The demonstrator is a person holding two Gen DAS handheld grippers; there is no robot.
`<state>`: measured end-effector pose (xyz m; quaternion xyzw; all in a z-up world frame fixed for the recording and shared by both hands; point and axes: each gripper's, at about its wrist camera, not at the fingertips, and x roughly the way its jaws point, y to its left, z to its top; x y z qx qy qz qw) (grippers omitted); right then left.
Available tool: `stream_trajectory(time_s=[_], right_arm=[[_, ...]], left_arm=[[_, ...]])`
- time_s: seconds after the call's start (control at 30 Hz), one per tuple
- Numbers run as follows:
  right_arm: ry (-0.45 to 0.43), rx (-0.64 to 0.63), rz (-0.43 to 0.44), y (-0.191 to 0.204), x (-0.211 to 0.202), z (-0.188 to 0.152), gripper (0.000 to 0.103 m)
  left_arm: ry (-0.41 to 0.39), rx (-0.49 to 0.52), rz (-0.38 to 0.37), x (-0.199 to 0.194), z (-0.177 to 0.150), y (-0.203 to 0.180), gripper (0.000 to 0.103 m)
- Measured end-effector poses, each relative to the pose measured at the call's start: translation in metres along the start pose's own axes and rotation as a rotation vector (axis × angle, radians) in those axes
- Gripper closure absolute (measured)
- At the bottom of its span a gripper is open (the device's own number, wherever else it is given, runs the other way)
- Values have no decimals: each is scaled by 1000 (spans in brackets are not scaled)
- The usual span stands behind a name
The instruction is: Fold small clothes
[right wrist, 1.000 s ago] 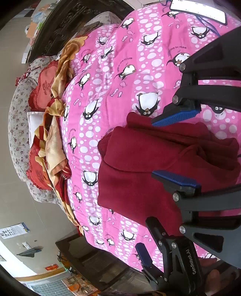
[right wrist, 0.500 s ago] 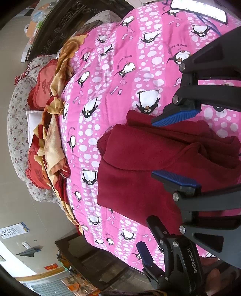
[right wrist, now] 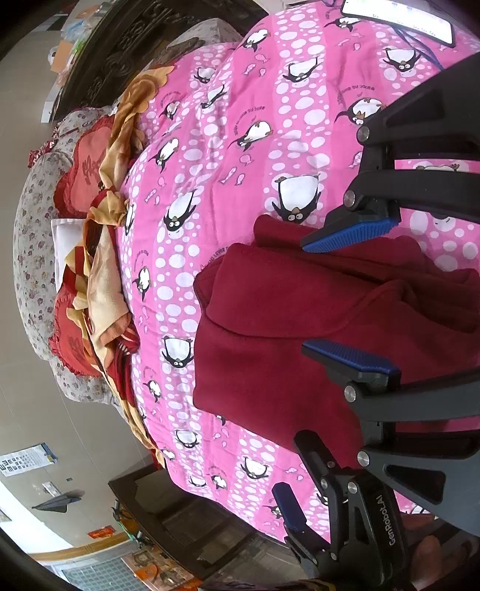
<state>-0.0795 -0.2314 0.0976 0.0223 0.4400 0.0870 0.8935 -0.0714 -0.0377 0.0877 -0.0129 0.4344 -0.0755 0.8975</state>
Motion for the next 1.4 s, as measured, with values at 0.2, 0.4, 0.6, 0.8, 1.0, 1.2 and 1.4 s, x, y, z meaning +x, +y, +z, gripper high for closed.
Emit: stream_trajectory(time_s=[0.2, 0.4, 0.6, 0.8, 1.0, 1.2, 1.4], right_arm=[[5, 0, 3, 0, 2, 1, 52], [6, 4, 4, 0, 3, 1, 52], [12, 5, 5, 0, 6, -1, 52], [14, 8, 8, 0, 6, -1, 52], [16, 7, 9, 1, 7, -2, 52], [16, 8, 8, 1, 7, -2, 52], [15, 8, 8, 1, 8, -2, 52]], left_arm=[[3, 0, 2, 2, 0, 1, 10], [10, 2, 6, 4, 2, 4, 10], [17, 0, 7, 6, 1, 4, 10], [17, -1, 8, 6, 0, 4, 10], [17, 0, 8, 7, 0, 4, 10], [17, -2, 5, 7, 1, 5, 10], [-1, 4, 0, 6, 0, 6, 10]])
